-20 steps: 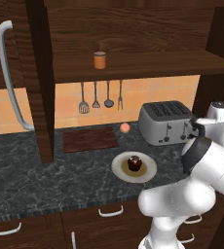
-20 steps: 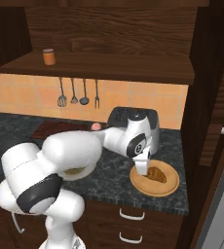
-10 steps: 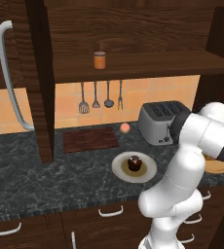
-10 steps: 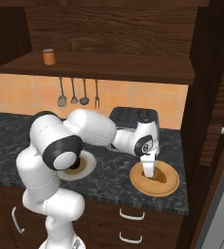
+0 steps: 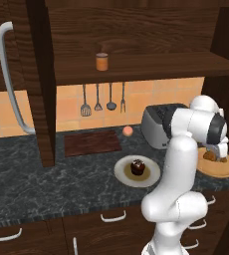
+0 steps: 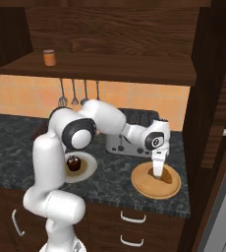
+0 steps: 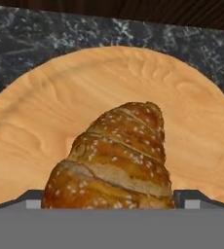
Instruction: From the different types of pastries on the counter, select a croissant and place it on the cutting board. Then retrieve a jar of jam from the cabinet and place it alongside the croissant on the cutting board.
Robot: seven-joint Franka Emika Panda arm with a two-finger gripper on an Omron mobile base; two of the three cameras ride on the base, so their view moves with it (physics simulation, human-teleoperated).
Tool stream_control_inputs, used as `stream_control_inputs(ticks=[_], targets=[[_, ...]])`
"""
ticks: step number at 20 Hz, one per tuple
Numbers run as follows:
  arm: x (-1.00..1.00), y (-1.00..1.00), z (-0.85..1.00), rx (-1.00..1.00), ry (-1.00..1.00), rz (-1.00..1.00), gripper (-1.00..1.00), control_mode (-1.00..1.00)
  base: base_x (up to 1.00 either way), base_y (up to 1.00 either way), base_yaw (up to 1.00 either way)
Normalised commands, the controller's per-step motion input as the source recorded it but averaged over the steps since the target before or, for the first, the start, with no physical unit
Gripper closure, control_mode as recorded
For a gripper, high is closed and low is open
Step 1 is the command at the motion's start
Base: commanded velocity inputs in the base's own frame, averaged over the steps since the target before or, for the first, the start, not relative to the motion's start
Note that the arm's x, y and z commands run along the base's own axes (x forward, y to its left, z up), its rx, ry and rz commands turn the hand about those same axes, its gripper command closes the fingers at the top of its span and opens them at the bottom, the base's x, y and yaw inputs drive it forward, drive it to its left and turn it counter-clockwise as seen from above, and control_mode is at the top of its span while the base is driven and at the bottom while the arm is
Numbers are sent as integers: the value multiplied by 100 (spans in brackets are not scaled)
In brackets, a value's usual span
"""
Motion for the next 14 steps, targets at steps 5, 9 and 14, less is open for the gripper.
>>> stream_control_inputs(ticks=[5,9,14], targets=[[-17,-5,-8,6,-2,-5,100,-100,0,0,0],[-55,23,94,-10,-43,-2,100,-100,0,0,0],[-83,78,56,-17,-50,1,100,-100,0,0,0]])
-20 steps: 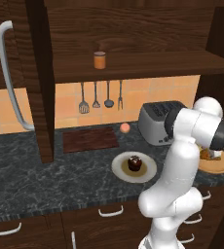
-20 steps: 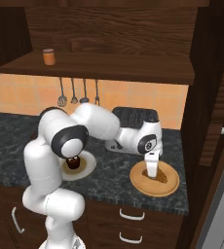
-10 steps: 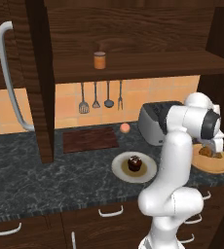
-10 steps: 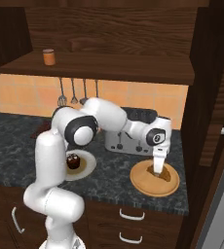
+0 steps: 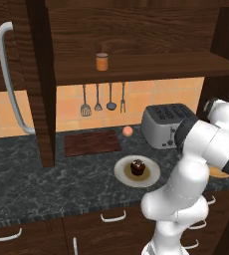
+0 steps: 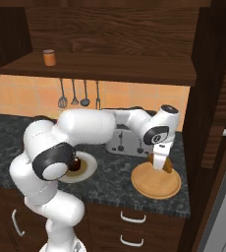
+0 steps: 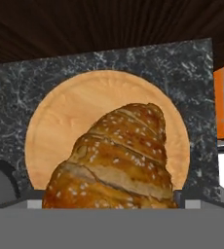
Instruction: From the different types of pastries on the counter, select a croissant and place it on the cutting board. Then retrieve a jar of jam from the cabinet and place it alongside the croissant on the cutting board.
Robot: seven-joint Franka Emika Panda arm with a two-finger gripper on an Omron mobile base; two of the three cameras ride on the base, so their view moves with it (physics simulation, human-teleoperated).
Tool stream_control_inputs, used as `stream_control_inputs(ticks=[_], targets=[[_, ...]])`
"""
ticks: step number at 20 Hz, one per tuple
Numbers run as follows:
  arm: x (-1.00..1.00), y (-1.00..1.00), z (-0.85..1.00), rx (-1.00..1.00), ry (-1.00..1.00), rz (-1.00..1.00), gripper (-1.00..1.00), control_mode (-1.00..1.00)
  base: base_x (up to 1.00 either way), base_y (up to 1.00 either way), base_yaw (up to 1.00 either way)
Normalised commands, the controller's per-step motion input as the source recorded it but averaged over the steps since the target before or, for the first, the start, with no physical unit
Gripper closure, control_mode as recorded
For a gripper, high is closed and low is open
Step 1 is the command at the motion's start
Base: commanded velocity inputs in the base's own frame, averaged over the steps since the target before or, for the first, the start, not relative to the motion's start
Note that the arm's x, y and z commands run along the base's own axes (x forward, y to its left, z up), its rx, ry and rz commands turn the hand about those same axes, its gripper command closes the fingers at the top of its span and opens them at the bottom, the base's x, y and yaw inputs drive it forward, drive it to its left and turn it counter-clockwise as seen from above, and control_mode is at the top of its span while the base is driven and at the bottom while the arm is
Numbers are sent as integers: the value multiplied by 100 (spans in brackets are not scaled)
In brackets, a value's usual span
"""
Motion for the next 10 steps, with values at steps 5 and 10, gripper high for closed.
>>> stream_control_inputs(ticks=[5,10], targets=[[-46,100,59,-29,-36,13,100,-100,0,0,0],[-50,100,92,-27,-30,28,100,-100,0,0,0]])
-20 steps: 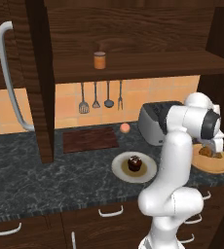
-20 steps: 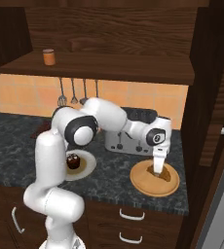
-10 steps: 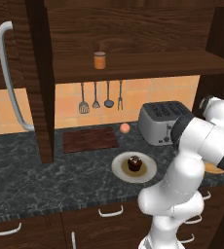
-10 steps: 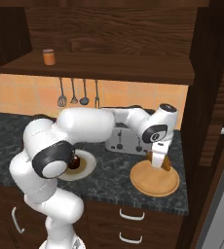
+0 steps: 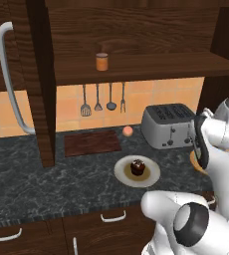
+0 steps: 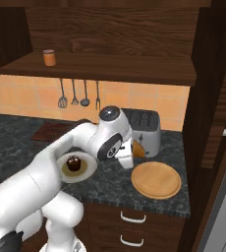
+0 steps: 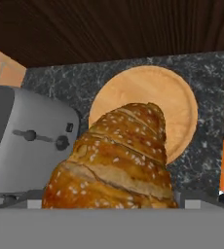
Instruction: From the different types of pastries on the counter, select a croissant and place it on the cutting board. Then retrieve a jar of jam from the cabinet and place it alongside the croissant on the cutting board.
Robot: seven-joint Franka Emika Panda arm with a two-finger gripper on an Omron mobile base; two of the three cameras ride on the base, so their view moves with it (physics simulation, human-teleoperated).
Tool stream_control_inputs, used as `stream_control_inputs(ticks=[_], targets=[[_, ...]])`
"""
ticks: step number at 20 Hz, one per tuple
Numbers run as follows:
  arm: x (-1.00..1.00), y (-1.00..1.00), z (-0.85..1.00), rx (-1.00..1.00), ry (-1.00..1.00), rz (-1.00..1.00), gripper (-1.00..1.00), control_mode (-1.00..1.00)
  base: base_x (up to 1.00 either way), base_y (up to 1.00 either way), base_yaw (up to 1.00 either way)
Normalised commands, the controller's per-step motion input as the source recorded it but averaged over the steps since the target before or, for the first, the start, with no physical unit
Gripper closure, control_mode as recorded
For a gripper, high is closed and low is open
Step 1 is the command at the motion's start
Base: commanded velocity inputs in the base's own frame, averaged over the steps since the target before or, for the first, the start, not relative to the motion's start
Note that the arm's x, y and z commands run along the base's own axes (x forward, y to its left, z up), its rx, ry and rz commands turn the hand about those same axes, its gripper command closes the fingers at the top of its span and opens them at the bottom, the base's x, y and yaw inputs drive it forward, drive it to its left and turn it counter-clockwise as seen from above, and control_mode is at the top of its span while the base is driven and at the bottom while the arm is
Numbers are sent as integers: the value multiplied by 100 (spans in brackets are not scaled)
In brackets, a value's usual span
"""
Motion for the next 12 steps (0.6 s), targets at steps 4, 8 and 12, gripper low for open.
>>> stream_control_inputs(ticks=[4,8,12], targets=[[-22,100,77,-17,-5,27,100,-100,0,0,0],[-3,100,55,-12,0,28,100,-100,0,0,0],[-15,100,29,-16,-1,30,100,-100,0,0,0]])
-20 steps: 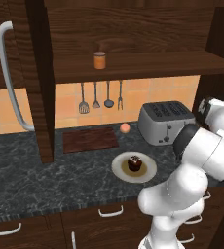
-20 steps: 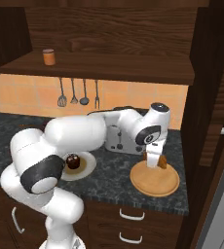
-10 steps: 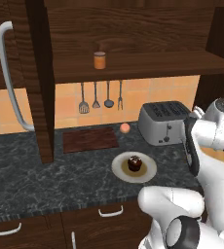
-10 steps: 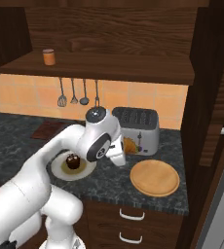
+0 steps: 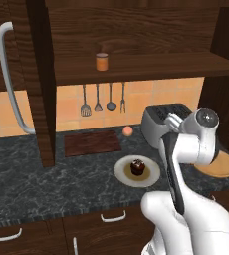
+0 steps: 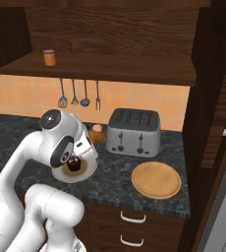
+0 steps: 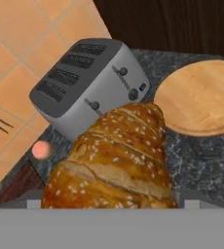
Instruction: From the different types of pastries on the counter, select a croissant and place it on the cutting board. Then retrieve a jar of jam from the cabinet and place it alongside the croissant on the cutting board.
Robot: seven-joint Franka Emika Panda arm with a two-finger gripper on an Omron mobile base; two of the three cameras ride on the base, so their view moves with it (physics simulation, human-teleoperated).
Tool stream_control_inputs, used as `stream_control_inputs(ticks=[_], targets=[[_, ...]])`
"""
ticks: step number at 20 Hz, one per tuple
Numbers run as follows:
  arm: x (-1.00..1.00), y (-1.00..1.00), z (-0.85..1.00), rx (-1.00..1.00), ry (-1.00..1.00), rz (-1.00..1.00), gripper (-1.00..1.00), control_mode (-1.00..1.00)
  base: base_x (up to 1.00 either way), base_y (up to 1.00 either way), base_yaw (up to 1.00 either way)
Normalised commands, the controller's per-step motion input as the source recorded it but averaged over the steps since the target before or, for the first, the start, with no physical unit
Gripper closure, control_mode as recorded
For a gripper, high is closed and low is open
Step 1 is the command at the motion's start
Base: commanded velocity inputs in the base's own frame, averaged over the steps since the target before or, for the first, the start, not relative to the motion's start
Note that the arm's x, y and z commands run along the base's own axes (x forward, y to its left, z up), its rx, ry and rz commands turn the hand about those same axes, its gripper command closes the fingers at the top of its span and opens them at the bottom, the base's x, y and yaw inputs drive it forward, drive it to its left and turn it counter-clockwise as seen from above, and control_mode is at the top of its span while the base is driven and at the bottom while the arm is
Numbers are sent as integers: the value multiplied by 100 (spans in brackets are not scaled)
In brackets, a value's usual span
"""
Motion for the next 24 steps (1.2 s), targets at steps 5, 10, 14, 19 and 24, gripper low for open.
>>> stream_control_inputs(ticks=[5,10,14,19,24], targets=[[-26,100,-9,-19,-9,45,100,-100,0,0,0],[23,97,0,0,-1,40,100,-100,0,0,0],[30,52,-39,-19,3,9,100,-100,0,0,0],[83,14,3,-11,0,1,100,-100,0,0,0],[88,4,-1,-1,1,14,100,-100,0,0,0]])
